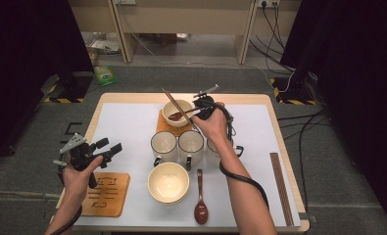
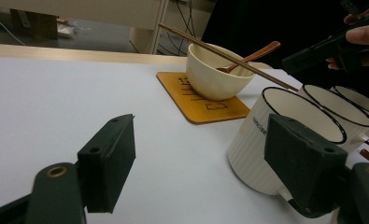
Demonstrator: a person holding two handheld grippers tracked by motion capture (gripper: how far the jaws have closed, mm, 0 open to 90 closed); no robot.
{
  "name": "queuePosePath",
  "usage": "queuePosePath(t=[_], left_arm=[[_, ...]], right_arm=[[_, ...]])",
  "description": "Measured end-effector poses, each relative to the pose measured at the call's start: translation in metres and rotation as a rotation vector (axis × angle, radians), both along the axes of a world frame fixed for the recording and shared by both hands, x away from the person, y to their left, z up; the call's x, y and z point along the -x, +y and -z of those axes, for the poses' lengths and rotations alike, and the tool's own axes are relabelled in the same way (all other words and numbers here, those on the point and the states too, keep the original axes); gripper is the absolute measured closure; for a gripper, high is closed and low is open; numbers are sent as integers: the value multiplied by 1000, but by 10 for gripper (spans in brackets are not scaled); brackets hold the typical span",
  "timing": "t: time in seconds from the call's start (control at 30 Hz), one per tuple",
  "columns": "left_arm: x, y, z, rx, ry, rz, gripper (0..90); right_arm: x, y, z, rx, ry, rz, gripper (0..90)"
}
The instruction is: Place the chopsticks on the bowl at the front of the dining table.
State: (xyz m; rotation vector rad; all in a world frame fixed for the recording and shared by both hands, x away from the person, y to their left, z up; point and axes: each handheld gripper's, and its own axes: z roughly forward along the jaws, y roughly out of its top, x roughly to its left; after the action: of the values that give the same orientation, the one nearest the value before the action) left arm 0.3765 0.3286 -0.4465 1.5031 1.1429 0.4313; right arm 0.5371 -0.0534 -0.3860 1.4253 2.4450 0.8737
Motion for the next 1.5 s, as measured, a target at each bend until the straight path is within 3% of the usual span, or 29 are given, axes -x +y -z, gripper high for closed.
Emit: queuePosePath(t=[0.5, 1.03, 1.5], left_arm=[[-22, -13, -1, 27, 2, 41, 234], [-75, -42, -12, 12, -5, 99, 236], [-108, -61, -20, -15, 4, 131, 243]], right_arm=[[21, -27, -12, -55, -46, 27, 611], [41, -47, -17, -94, -75, 42, 591], [60, -63, -21, -128, -115, 60, 573]])
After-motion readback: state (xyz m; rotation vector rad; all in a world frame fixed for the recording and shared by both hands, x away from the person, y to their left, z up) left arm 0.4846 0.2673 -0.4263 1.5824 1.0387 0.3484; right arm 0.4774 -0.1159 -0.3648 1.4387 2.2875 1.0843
